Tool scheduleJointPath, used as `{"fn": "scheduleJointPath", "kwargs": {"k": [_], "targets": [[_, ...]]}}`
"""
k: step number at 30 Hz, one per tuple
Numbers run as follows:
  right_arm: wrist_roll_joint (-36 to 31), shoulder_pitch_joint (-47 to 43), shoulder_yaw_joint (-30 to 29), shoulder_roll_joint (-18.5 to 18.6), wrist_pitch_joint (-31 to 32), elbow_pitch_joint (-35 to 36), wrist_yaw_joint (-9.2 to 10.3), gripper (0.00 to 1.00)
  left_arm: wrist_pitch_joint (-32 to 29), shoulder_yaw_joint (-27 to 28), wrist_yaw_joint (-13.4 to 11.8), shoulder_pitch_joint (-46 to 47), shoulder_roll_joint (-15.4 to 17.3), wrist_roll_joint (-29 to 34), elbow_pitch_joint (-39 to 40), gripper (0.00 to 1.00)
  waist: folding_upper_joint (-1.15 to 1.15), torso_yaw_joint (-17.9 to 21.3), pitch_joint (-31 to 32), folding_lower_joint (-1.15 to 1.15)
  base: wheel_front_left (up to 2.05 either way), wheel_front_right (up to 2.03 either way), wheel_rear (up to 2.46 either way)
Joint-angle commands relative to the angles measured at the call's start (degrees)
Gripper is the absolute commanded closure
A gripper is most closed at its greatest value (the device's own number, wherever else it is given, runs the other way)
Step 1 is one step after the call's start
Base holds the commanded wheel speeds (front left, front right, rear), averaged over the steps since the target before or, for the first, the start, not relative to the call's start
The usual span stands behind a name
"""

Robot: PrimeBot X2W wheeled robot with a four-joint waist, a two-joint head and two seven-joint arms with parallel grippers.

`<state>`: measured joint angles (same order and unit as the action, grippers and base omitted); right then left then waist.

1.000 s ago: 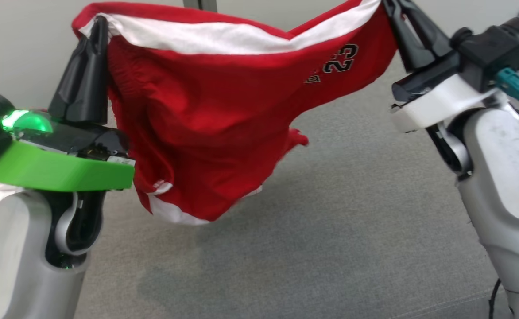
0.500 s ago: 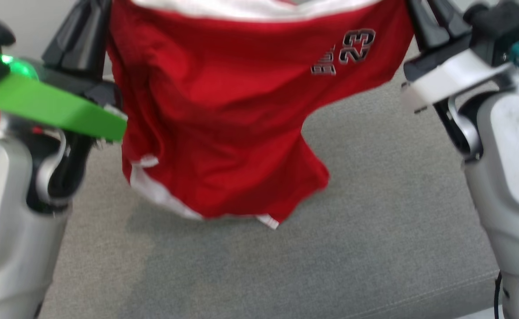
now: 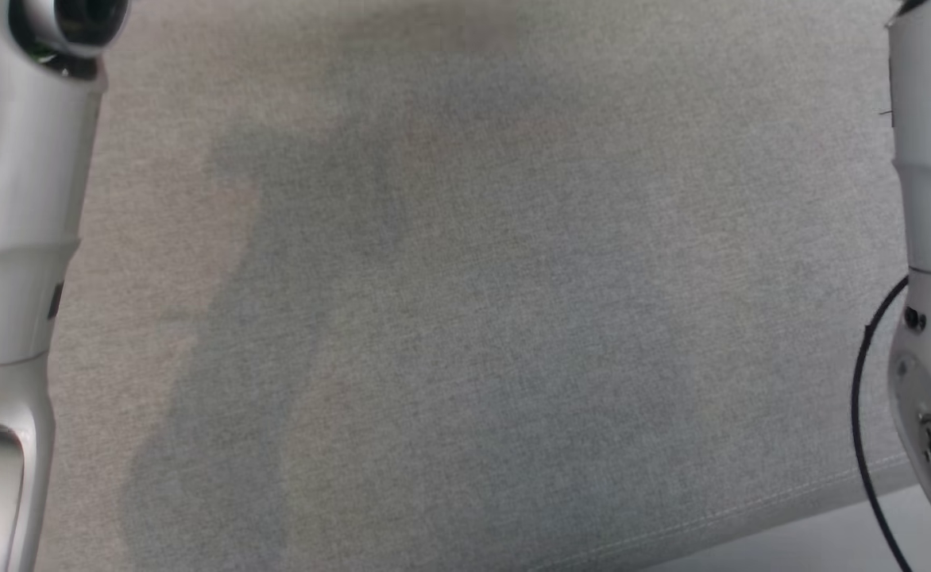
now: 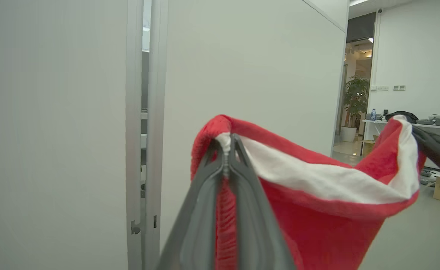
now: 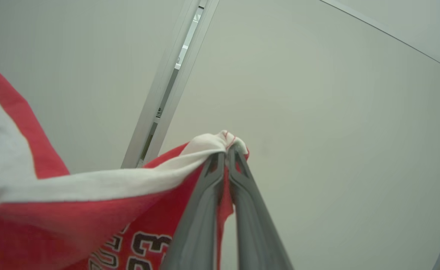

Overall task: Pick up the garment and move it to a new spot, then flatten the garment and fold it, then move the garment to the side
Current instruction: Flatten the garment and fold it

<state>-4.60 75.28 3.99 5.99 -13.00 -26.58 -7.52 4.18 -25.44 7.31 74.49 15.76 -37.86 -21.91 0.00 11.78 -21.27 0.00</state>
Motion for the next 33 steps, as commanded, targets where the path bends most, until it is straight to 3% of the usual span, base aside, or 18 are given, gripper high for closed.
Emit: {"fn": "scheduleJointPath", "kwargs": {"k": [1, 9, 18, 21, 33], "targets": [[-0.6, -0.1, -0.3, -0.7, -0.7, -0.7, 0.06, 1.0, 1.0, -0.8, 0.2, 0.8, -0.1, -0.8, -1.2, 1.0, 0.0, 1.4, -3.8, 0.0, 0.0, 0.0, 0.0], [-3.2, -12.0, 1.8, -2.7, -2.2, 3.8, 0.06, 1.0, 7.7, -10.0, 0.2, -6.5, 4.3, -7.3, -1.9, 1.0, 0.0, 2.3, -6.2, 0.0, 0.0, 0.0, 0.0], [-1.4, -30.5, 2.9, -3.0, -2.2, 15.6, 0.06, 1.0, 11.0, -13.4, 0.2, -22.9, 10.0, -10.6, 4.8, 1.0, 0.0, 1.5, -4.3, 0.0, 0.0, 0.0, 0.0], [-2.0, -36.4, 2.6, -3.0, -2.2, 18.8, 0.06, 1.0, 11.1, -11.3, 0.2, -30.0, 9.8, -10.5, 8.8, 1.0, 0.0, 1.2, -2.5, 0.0, 0.0, 0.0, 0.0], [-1.5, -59.0, -1.1, -3.0, -0.7, 30.6, 0.06, 1.0, 11.0, -3.1, 0.2, -55.9, 3.8, -4.7, 21.9, 1.0, 0.0, 1.4, 8.3, 0.0, 0.0, 0.0, 0.0]]}}
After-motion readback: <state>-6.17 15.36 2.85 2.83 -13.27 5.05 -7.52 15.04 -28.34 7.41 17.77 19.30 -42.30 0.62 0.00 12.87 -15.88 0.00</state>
